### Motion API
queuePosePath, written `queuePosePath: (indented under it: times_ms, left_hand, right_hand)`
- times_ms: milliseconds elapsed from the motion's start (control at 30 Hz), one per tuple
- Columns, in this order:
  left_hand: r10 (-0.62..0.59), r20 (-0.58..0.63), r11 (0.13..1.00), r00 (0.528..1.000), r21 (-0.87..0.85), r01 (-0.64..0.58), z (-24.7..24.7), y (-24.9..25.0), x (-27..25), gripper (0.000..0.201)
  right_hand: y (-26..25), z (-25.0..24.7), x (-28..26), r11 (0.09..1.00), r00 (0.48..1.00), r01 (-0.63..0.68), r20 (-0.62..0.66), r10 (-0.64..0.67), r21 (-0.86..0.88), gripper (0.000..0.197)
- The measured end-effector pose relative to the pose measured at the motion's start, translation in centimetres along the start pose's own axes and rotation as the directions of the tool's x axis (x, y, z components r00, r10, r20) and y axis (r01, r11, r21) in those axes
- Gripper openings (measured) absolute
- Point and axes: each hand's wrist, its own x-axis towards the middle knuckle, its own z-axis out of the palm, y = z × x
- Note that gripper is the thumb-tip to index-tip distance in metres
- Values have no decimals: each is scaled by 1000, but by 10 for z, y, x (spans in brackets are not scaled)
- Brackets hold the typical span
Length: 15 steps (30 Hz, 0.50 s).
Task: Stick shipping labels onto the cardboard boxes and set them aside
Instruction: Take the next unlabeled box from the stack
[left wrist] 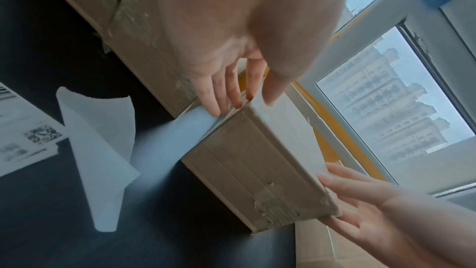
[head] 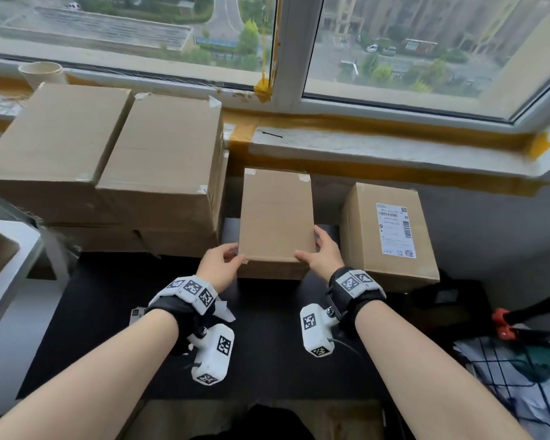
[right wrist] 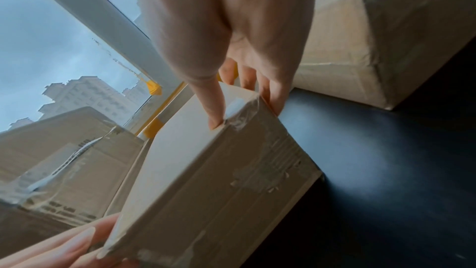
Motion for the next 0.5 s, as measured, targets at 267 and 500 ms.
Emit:
queuePosePath:
  times_ms: [267, 500]
  left_hand:
    - [-84, 41, 976, 996, -200, 90, 15, -15, -31, 19]
    - [32, 178, 981, 983, -192, 3, 24, -21, -71, 52]
  right_hand:
    - [29, -18, -56, 992, 999, -41, 31, 38, 119, 81]
    - [50, -27, -109, 986, 997, -70, -23, 74, 154, 79]
